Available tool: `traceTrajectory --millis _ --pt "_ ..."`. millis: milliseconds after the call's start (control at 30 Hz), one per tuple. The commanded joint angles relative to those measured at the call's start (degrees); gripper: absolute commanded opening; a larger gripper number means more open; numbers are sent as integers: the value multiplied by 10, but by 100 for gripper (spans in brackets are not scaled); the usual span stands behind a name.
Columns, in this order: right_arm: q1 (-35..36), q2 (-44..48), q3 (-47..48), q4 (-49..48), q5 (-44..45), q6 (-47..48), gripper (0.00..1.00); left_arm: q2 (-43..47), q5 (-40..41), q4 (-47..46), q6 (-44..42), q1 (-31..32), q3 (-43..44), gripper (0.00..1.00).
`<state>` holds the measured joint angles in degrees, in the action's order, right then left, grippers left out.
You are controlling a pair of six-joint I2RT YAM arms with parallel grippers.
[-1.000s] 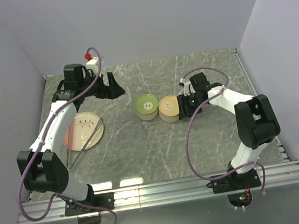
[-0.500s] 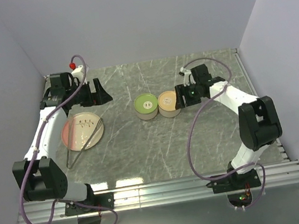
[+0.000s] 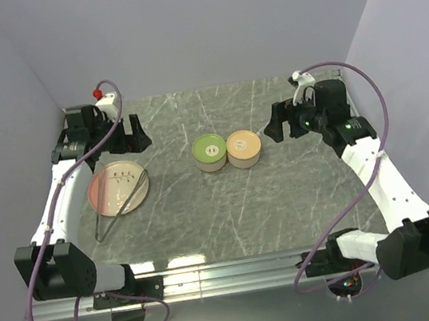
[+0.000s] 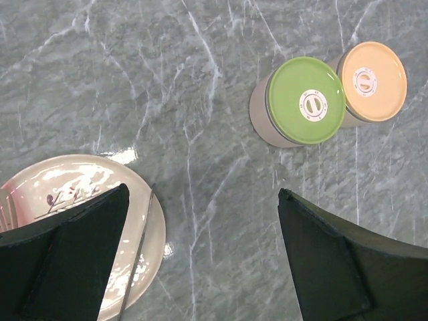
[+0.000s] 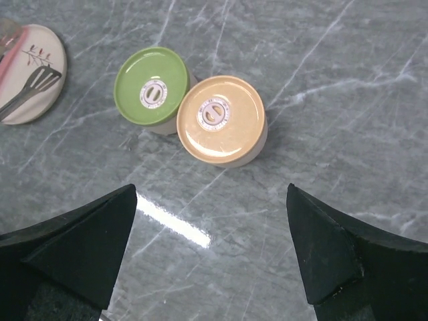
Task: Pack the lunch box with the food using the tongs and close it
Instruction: Move the lunch box
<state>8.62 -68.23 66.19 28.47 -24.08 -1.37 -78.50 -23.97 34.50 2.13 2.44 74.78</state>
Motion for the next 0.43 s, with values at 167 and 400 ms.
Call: traceTrajectory --millis 167,400 --pt "-12 71 -87 5 27 8 100 62 37 -18 -6 1 -104 100" --pt "-12 81 -101 -5 14 0 100 93 19 -17 -8 5 -118 99"
